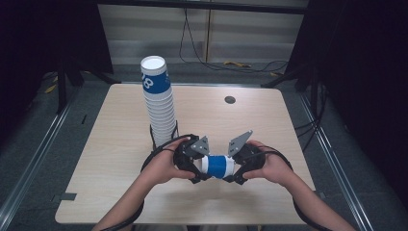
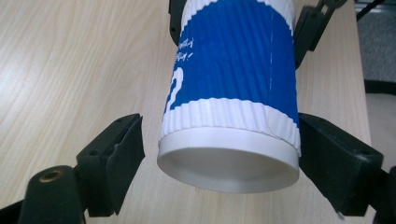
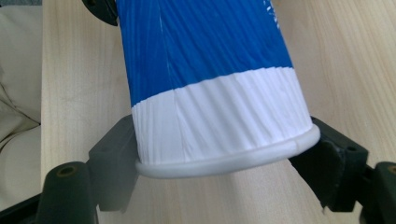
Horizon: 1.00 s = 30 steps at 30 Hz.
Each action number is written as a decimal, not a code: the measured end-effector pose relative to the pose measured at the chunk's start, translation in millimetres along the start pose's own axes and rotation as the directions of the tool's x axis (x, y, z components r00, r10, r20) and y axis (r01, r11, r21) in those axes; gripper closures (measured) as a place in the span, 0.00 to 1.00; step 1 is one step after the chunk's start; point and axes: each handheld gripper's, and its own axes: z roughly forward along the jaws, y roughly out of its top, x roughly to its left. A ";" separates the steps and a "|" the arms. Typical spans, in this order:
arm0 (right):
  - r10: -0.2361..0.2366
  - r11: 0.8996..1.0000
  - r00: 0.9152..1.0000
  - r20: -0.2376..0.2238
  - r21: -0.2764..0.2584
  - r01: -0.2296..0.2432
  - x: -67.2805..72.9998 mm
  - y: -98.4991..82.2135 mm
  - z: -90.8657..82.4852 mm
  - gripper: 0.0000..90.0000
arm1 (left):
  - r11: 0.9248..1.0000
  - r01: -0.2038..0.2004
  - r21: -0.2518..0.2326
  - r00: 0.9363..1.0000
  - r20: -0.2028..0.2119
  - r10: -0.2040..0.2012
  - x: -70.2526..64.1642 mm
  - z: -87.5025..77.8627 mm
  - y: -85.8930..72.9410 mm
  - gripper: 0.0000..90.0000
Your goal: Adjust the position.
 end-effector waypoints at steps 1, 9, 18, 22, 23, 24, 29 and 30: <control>0.000 1.000 1.000 0.000 0.000 0.000 0.0 0.0 0.0 0.24 | 1.000 -0.001 0.005 1.000 0.000 0.001 -0.5 0.9 0.6 0.19; -0.005 1.000 1.000 -0.010 0.016 0.005 -0.6 2.1 -0.4 0.24 | 0.999 -0.008 0.044 1.000 0.004 0.008 -2.5 5.3 4.7 0.20; -0.016 0.999 1.000 -0.007 0.037 0.016 -2.5 4.0 0.6 0.23 | 0.996 -0.021 0.082 1.000 0.002 0.021 -2.4 11.2 7.9 0.23; -0.025 0.999 1.000 -0.008 0.038 0.025 -2.6 5.1 0.3 0.23 | 0.996 -0.022 0.090 1.000 0.000 0.022 -2.0 12.5 7.4 0.23; -0.031 0.999 0.999 -0.006 0.037 0.032 -2.9 5.5 0.1 0.23 | 0.996 -0.019 0.086 1.000 -0.003 0.020 -1.9 12.5 7.3 0.23; -0.030 0.999 1.000 -0.004 0.040 0.030 -2.6 5.8 -0.5 0.23 | 0.997 -0.011 0.080 1.000 0.002 0.011 -1.7 12.3 6.8 0.24; -0.030 0.999 1.000 -0.009 0.038 0.031 -2.9 5.9 0.5 0.23 | 0.996 -0.007 0.086 1.000 0.007 0.006 -1.5 12.2 7.2 0.24; -0.032 0.999 0.999 -0.008 0.039 0.032 -3.1 6.1 0.7 0.23 | 0.996 -0.008 0.086 1.000 0.007 0.007 -1.4 12.2 7.6 0.24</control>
